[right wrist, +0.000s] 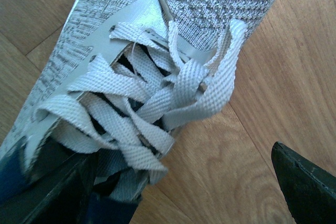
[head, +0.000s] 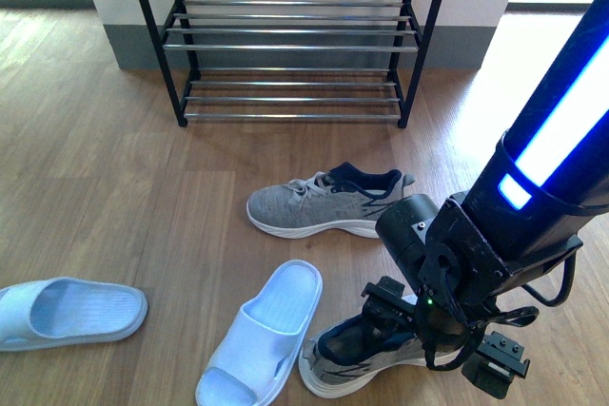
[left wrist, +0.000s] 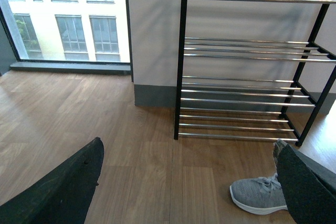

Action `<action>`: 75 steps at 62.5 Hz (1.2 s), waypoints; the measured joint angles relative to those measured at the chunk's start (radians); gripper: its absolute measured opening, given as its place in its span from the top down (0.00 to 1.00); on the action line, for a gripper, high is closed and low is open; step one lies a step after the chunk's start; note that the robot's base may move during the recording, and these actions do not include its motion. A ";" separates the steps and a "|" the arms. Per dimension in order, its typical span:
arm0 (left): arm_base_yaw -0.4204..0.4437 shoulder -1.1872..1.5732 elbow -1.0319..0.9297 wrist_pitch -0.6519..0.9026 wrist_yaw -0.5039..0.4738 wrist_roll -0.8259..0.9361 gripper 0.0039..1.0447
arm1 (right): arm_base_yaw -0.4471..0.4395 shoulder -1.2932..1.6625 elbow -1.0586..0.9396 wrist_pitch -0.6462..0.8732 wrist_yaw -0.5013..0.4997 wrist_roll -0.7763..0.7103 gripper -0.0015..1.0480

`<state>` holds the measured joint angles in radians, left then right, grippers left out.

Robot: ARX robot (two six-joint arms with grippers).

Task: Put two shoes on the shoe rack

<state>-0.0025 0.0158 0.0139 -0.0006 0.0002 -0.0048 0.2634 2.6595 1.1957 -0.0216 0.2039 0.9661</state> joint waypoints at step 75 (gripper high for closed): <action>0.000 0.000 0.000 0.000 0.000 0.000 0.09 | -0.068 -0.045 -0.067 0.196 -0.111 -0.130 0.98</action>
<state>-0.0025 0.0158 0.0139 -0.0006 0.0002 -0.0044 0.1955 2.6144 1.1286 0.1749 0.0933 0.8360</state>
